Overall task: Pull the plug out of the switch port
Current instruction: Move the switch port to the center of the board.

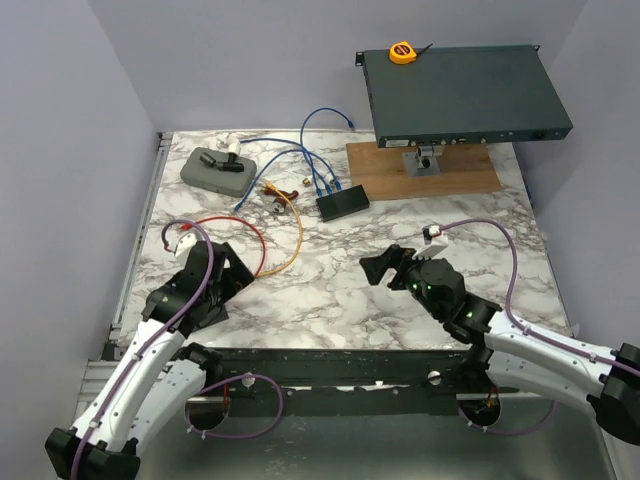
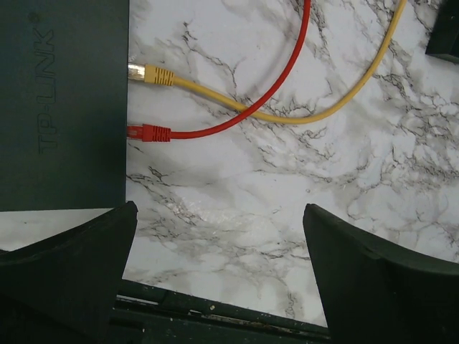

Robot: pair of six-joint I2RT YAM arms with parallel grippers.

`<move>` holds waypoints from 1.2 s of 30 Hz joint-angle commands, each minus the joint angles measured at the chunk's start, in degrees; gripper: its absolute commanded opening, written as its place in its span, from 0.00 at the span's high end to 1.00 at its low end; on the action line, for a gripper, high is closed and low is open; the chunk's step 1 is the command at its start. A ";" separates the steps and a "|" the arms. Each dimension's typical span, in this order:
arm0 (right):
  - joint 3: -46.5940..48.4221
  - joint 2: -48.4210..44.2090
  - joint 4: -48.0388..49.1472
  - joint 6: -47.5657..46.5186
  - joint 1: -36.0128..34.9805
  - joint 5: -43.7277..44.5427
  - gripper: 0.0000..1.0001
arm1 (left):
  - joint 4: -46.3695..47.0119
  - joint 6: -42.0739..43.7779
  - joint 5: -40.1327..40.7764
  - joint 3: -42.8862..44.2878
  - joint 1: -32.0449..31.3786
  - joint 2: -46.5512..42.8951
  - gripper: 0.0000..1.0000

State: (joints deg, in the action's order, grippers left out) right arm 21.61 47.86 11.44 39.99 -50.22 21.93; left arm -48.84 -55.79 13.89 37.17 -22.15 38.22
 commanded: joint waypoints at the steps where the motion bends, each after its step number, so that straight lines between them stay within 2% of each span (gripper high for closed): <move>1: 2.65 1.35 -4.32 -2.94 -0.35 -2.55 0.00 | -4.51 -0.90 5.72 3.60 0.00 -2.02 0.02; 7: 1.02 -0.52 -2.07 -6.44 -0.33 -9.51 0.00 | -4.85 1.25 9.26 5.03 0.70 -7.70 0.02; 10: 0.81 -1.34 -1.94 -7.04 -0.37 -11.12 0.00 | -8.40 2.07 12.78 8.18 3.59 -5.75 0.02; 16: 0.43 -1.76 -2.71 -5.59 -0.32 -13.24 0.00 | -7.45 8.56 3.05 7.47 23.75 -1.95 0.02; 20: -2.22 -2.62 0.81 -4.12 -0.32 -17.20 0.00 | -5.27 8.29 -3.42 6.61 30.06 3.83 0.02; 25: -3.49 -3.64 0.95 -3.43 -0.32 -18.55 0.00 | -0.27 3.80 -7.53 4.54 31.33 10.74 0.03; 28: -3.67 -5.52 0.10 -3.35 -0.33 -17.83 0.00 | 2.24 -2.24 -8.11 -0.29 31.29 11.19 0.07; 31: -3.85 -7.35 -0.38 -3.60 -0.32 -17.48 0.00 | 4.60 -6.90 -5.54 -4.98 31.38 8.62 0.08; 36: -3.63 -8.36 -1.20 -3.41 -0.33 -17.83 0.00 | 1.58 -9.53 2.49 -5.20 31.30 7.51 0.06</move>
State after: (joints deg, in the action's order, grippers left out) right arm 18.57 40.34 10.83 36.12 -50.22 5.37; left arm -46.94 -60.12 9.69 31.40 8.88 47.29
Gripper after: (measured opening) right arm 0.998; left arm 0.925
